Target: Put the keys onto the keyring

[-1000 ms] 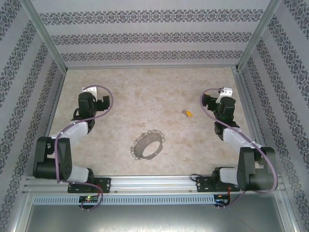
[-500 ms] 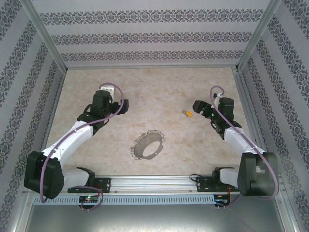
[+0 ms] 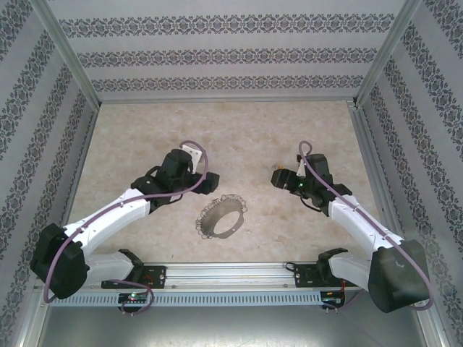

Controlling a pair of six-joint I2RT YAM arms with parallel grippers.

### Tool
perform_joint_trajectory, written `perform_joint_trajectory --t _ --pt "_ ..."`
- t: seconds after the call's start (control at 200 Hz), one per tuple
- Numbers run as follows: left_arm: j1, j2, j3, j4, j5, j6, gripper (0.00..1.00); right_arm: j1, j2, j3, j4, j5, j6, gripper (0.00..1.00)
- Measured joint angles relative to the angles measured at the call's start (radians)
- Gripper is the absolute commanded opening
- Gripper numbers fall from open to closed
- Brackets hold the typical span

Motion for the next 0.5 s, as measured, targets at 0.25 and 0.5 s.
perform_joint_trajectory --t 0.25,0.5 --pt "-0.071 0.017 -0.039 0.025 0.011 -0.04 0.95 0.143 0.082 -0.039 0.001 -0.022 0.092 0.55" --pt "-0.074 0.113 -0.042 0.087 -0.03 -0.079 0.97 0.261 0.152 -0.058 0.038 -0.02 0.164 0.45"
